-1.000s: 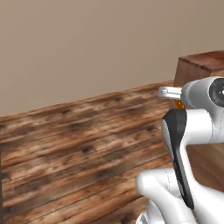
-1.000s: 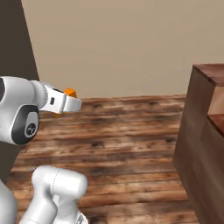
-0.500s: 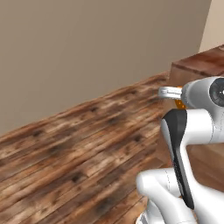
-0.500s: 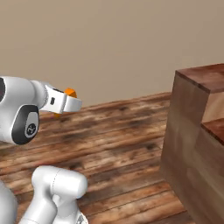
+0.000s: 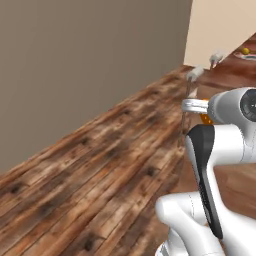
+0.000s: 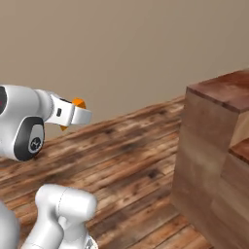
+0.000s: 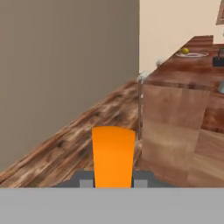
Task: Take the cheese, chicken drumstick, and lemon from the fridge and place them on the plate on the dining counter to create an appetizer plate.
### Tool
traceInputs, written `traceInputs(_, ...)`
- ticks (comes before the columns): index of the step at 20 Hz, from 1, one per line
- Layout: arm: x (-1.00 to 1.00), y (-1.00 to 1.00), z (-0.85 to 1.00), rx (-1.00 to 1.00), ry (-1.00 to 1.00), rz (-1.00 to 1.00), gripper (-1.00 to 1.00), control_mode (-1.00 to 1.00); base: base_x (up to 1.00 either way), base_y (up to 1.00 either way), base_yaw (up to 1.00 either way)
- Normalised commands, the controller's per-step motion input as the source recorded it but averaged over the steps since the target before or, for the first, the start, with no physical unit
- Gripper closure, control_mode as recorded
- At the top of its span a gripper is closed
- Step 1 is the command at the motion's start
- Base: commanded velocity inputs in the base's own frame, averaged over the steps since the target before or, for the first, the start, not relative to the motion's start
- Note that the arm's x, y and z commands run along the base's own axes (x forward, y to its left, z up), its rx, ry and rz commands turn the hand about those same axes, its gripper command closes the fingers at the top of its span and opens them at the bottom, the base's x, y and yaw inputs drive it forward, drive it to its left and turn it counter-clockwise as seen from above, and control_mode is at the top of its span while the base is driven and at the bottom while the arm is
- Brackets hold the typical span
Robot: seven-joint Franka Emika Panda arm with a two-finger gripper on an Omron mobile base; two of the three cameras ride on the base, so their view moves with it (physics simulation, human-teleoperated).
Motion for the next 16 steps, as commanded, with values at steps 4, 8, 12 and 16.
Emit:
traceInputs(4, 0.0, 0.0, 0.0, 0.0, 0.0, 0.0, 1.0, 1.0, 0.95, 1.0, -0.42)
traceInputs(8, 0.0, 0.0, 0.0, 0.0, 0.0, 0.0, 1.0, 1.0, 0.99, 1.0, -0.41)
traceInputs(12, 0.0, 0.0, 0.0, 0.0, 0.0, 0.0, 1.0, 1.0, 1.0, 1.0, -0.41)
traceInputs(16, 0.0, 0.0, 0.0, 0.0, 0.0, 0.0, 1.0, 1.0, 1.0, 1.0, -0.42)
